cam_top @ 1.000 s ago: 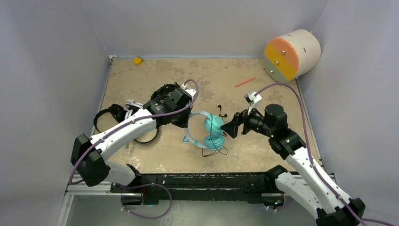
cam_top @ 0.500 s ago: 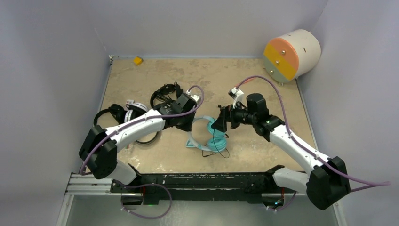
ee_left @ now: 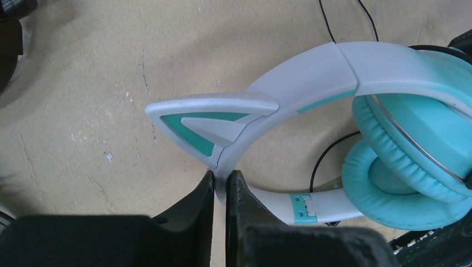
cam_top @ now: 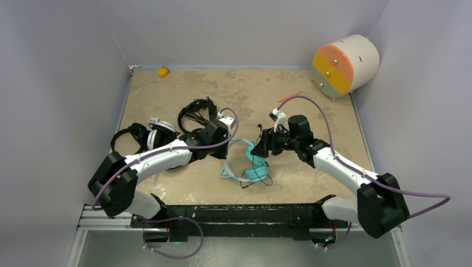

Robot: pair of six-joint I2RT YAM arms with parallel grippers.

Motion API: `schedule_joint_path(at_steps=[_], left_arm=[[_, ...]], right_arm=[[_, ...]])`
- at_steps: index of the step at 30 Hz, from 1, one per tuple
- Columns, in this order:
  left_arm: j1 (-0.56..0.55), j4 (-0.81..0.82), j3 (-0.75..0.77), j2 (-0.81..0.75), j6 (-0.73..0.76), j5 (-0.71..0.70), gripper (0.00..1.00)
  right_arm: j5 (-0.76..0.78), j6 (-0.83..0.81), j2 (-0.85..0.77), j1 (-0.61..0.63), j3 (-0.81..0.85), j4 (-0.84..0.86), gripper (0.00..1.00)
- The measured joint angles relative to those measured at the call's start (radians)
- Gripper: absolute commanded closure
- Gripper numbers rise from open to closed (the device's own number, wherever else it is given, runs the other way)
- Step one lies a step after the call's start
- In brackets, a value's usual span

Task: Wrap the headphones
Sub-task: Place the headphones at the center of the board.

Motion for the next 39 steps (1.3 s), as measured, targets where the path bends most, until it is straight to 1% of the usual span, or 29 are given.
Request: schedule_joint_path(at_steps=[2,4,5,7,11,15,25,28,31,35,37,39], left_arm=[[-0.005,0.028,-0.031,-0.025,0.0,-0.011,0.99],[-0.008,0.051,-0.06,-0.051,-0.001,-0.019,0.9],[-0.01,0.065,-0.078,-0.066,-0.002,-0.024,0.82],[-0.013,0.088,-0.101,-0.085,-0.006,-0.029,0.7],[-0.017,0.136,-0.13,-0.117,-0.035,-0.029,0.52],[-0.018,0.173,-0.153,-0.143,-0.061,-0.029,0.44],[-0.018,0.275,-0.273,-0.152,-0.132,-0.041,0.44],[-0.018,0.295,-0.285,-0.137,-0.142,-0.041,0.44],[-0.018,0.301,-0.275,-0.098,-0.163,-0.041,0.45],[-0.018,0.244,-0.221,-0.032,-0.209,-0.051,0.47],[-0.019,0.214,-0.186,0.004,-0.235,-0.061,0.5],[-0.021,0.186,-0.163,0.031,-0.255,-0.072,0.58]], right_arm=[[0.0,0.005,-0.002,0.0,-0.003,0.004,0.47],[0.0,0.01,-0.006,0.0,-0.006,0.006,0.52],[0.0,0.013,-0.01,0.001,-0.007,0.007,0.53],[0.002,0.014,-0.023,0.003,-0.011,0.007,0.55],[0.019,0.014,-0.035,0.003,-0.017,0.006,0.56],[0.021,0.014,-0.035,0.003,-0.017,0.006,0.56],[0.019,0.022,-0.036,0.003,-0.018,0.023,0.57],[0.019,0.022,-0.036,0.003,-0.018,0.023,0.48],[0.021,0.02,-0.036,0.003,-0.018,0.022,0.46],[0.024,0.017,-0.042,0.003,-0.018,0.017,0.43],[0.026,0.016,-0.054,0.003,-0.018,0.013,0.43],[0.028,0.015,-0.064,0.003,-0.018,0.013,0.43]])
